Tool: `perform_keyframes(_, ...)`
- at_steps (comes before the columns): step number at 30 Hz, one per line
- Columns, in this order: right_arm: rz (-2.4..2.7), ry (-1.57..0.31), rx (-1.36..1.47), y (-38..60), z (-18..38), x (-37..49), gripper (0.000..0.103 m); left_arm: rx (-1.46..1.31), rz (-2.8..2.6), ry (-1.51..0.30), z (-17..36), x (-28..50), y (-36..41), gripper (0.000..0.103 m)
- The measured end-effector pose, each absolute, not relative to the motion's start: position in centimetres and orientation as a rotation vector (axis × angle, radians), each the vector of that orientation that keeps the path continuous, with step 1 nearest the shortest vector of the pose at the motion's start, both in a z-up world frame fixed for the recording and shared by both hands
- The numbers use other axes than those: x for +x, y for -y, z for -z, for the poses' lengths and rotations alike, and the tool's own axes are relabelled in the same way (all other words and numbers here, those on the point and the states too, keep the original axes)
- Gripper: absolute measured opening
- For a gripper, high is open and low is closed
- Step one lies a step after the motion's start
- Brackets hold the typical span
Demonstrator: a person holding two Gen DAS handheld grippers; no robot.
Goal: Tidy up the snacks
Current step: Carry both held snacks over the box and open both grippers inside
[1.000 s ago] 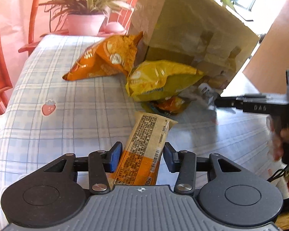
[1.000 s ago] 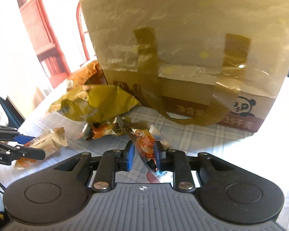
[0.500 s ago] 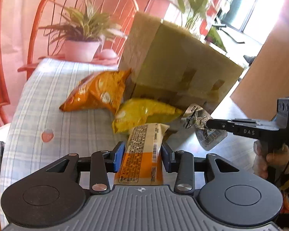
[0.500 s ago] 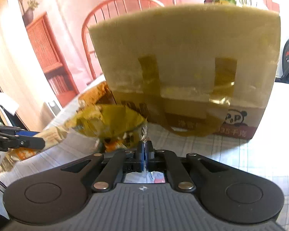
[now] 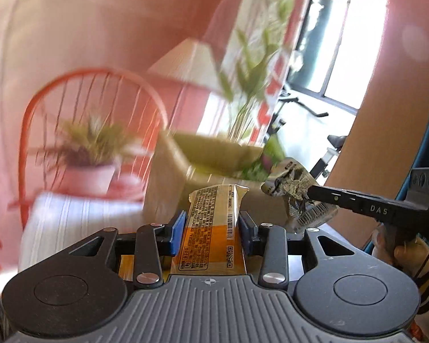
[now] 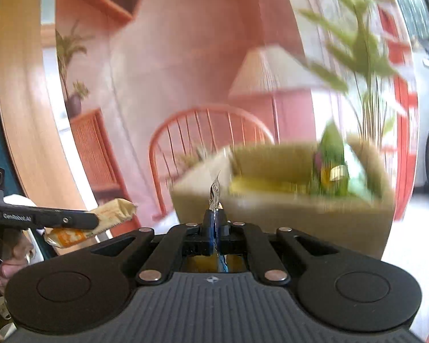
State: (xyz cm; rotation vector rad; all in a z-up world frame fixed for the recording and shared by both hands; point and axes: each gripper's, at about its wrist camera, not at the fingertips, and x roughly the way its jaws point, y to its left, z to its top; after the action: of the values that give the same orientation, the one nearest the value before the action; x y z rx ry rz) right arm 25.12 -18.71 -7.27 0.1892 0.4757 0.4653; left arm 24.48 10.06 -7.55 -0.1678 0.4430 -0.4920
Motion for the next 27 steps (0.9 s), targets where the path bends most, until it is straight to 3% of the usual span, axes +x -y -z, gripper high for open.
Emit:
perform_keyframes(9,-0.413,-0.409,0.111,18.4,3.6,30.9,0.002,-0.113,0.533,-0.399,3.3,32.6,-4.8,0.041)
perform_keyframes(20,-0.305,-0.549,0.066,18.4,7.0,36.8,0.002,-0.046,0.507,-0.55,5.9,41.0,0.8,0.042)
perform_keyframes(24,-0.285,-0.568,0.057,18.3,7.5,36.8,0.007,-0.065,0.516,-0.538,5.9,41.0,0.5,0.058)
perform_keyframes(27,-0.279,-0.562,0.055,18.3,7.4,36.2,0.02,-0.084,0.519,-0.527,5.5,40.5,-0.5,0.062)
